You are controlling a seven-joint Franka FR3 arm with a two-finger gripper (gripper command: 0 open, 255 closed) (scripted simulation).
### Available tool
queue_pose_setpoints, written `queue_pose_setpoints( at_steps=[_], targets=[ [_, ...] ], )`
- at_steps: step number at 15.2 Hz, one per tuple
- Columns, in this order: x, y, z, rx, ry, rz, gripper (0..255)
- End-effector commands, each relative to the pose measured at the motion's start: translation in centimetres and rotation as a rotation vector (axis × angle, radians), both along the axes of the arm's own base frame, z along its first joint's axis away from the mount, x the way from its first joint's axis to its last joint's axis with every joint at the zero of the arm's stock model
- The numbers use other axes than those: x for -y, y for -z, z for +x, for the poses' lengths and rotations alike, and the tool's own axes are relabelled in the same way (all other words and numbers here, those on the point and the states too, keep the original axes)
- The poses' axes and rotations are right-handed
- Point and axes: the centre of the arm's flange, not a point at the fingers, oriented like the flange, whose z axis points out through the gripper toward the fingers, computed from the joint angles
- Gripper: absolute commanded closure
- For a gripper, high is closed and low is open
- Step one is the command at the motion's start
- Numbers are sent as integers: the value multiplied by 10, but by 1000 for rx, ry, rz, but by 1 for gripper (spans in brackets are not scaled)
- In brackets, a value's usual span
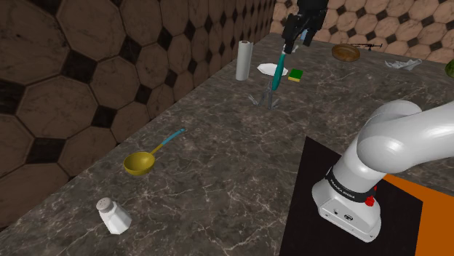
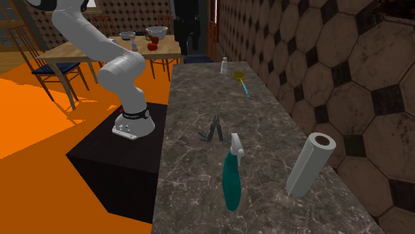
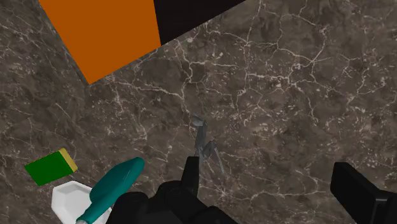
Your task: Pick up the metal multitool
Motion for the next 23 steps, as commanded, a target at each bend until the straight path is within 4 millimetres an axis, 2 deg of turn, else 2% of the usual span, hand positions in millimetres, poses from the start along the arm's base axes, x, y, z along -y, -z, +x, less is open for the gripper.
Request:
queue_pose_setpoints(
  at_steps=[1, 10, 18, 19, 23],
  targets=[
    [0, 0, 0, 0, 0, 0, 0],
    [63, 93, 47, -16, -153, 36, 0],
    [109, 179, 95, -29, -290, 69, 0],
    [114, 190, 101, -31, -307, 73, 0],
    [115, 208, 103, -32, -310, 73, 0]
  ],
)
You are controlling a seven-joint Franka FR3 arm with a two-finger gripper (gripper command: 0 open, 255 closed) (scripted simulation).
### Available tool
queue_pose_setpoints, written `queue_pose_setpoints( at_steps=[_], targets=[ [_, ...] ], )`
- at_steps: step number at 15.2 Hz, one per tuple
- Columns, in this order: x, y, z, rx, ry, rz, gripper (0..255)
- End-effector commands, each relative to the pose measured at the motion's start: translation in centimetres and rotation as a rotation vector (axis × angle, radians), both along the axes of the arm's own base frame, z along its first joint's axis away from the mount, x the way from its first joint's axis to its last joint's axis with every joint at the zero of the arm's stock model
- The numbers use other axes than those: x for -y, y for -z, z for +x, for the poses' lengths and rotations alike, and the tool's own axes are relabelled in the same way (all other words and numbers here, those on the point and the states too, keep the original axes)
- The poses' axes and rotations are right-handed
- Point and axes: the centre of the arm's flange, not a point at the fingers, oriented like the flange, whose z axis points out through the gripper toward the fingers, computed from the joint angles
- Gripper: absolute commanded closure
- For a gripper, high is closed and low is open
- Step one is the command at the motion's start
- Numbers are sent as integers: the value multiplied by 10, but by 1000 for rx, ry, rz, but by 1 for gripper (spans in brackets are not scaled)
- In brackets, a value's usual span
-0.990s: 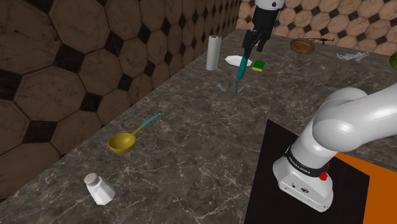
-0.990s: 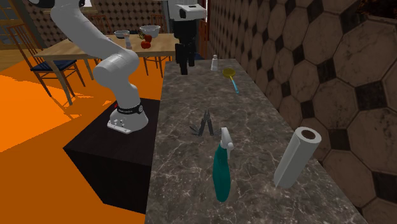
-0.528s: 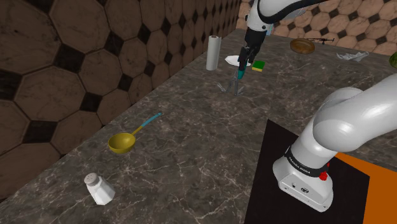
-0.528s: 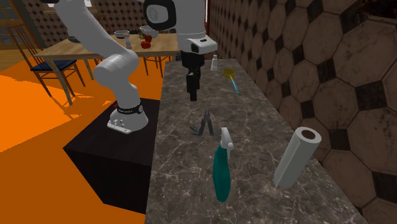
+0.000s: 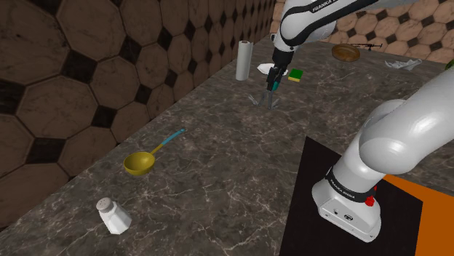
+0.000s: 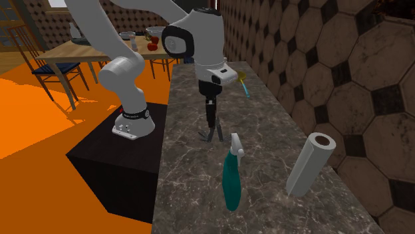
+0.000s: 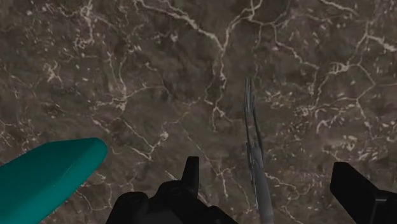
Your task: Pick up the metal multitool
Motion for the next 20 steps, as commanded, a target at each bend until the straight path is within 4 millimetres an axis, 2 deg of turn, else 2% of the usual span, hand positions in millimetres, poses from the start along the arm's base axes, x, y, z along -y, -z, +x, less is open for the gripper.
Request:
queue_pose_setpoints(
  at_steps=[1, 4, 6, 7, 16, 20],
  targets=[
    [-1, 13, 0, 1, -2, 0, 0],
    [-1, 31, 0, 1, -2, 0, 0],
    [-1, 31, 0, 1, -2, 0, 0],
    [-1, 31, 0, 1, -2, 0, 255],
    [-1, 31, 0, 1, -2, 0, 255],
    [-1, 10, 0, 1, -2, 0, 255]
  ],
)
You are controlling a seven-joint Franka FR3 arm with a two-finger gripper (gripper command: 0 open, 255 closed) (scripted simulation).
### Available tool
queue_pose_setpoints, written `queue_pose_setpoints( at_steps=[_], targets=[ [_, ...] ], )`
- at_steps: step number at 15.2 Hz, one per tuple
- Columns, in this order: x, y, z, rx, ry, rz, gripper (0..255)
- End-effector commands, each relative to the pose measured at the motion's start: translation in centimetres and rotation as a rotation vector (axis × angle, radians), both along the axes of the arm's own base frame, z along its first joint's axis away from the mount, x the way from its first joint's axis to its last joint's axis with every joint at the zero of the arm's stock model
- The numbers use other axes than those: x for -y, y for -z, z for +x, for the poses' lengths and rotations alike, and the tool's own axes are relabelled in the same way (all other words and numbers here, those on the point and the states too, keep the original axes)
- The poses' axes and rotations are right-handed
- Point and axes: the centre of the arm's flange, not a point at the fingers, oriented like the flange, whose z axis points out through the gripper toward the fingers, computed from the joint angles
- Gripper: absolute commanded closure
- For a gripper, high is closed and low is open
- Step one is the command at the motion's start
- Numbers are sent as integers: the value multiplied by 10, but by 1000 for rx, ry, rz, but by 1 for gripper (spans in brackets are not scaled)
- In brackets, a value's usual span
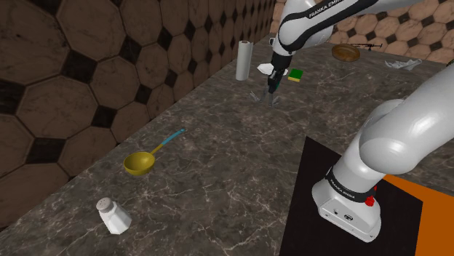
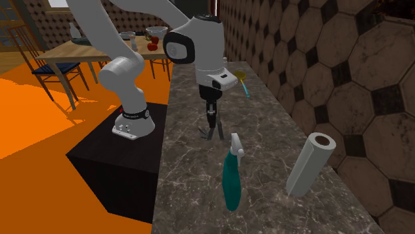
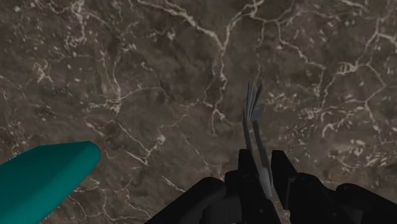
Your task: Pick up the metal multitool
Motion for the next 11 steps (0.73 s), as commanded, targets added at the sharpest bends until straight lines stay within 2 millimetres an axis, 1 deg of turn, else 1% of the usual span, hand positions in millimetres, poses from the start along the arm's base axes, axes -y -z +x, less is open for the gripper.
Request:
queue_pose_setpoints(
  at_steps=[1, 11],
  targets=[
    [-1, -10, -1, 0, 0, 0, 255],
    [-1, -63, -1, 0, 0, 0, 255]
  ],
)
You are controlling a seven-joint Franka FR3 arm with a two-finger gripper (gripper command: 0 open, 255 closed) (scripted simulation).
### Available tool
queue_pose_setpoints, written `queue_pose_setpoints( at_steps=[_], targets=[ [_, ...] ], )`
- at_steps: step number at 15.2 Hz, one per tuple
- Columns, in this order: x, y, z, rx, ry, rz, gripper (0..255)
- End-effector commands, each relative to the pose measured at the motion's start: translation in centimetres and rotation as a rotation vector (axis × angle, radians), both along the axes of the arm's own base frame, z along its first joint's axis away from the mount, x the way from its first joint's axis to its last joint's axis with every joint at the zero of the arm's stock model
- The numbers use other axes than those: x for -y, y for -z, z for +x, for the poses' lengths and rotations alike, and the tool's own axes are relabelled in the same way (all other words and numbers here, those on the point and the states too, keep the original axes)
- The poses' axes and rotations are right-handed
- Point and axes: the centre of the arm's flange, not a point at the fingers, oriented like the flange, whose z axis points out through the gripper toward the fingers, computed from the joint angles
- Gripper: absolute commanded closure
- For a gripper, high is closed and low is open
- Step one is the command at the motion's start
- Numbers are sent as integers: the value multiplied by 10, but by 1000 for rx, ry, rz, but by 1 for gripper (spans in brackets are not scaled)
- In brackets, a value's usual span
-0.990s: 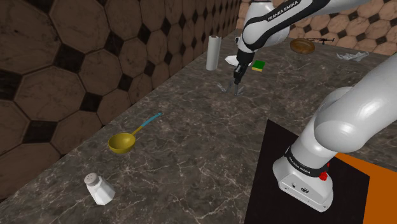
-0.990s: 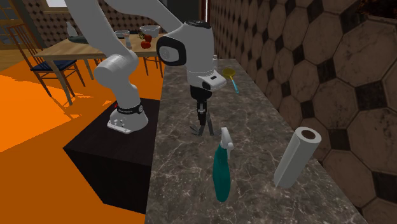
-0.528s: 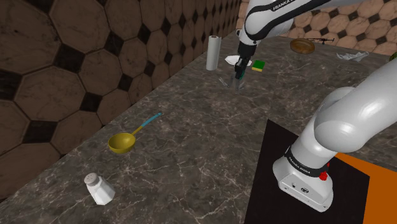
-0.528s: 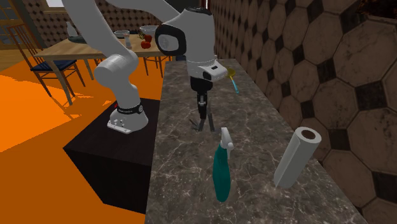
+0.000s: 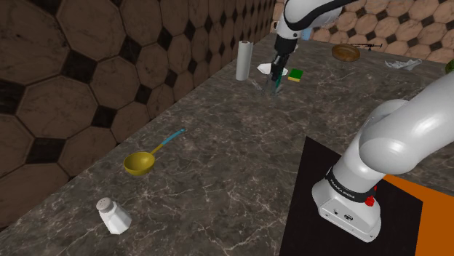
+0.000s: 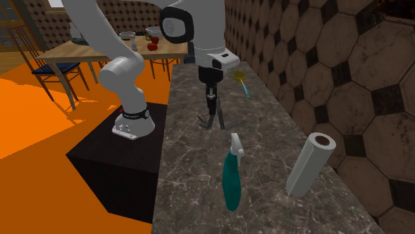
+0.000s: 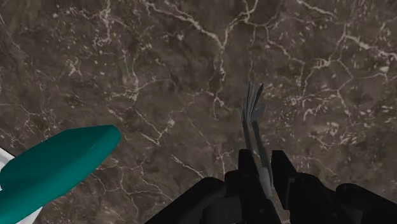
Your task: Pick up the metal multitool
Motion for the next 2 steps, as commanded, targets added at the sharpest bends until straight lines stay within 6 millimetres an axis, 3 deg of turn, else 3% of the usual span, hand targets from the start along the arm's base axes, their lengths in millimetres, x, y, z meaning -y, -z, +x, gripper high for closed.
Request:
queue_pose_setpoints(
  at_steps=[1, 2],
  targets=[
    [0, -5, 0, 0, 0, 0, 255],
    [0, -5, 0, 0, 0, 0, 255]
  ],
)
